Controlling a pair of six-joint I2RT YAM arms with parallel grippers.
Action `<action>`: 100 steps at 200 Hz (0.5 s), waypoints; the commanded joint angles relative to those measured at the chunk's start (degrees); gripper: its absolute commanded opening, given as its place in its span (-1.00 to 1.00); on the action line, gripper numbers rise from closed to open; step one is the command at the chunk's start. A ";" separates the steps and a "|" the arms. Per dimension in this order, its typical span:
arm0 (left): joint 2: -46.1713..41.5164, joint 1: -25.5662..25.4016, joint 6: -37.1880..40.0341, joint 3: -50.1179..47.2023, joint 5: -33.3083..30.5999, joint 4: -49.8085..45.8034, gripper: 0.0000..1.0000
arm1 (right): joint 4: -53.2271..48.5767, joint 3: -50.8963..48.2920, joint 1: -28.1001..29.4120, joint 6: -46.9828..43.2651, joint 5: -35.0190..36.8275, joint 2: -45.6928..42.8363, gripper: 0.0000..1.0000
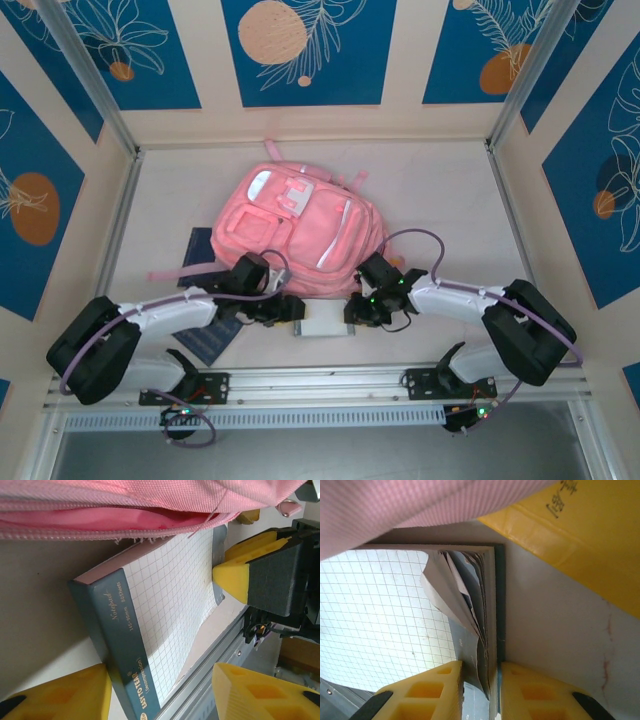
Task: Pack the student bag
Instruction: Pick up the book from the bottom-center of the table.
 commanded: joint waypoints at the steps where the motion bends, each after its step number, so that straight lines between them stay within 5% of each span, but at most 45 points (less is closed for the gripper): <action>1: -1.84 -1.00 -1.13 1.63 9.40 13.78 0.04 | 2.33 -3.04 1.84 -0.69 -0.66 2.85 -0.54; 100: 1.83 -1.08 -4.18 1.19 11.97 19.74 -0.03 | 2.77 -3.29 1.84 -0.34 -0.31 1.93 -0.52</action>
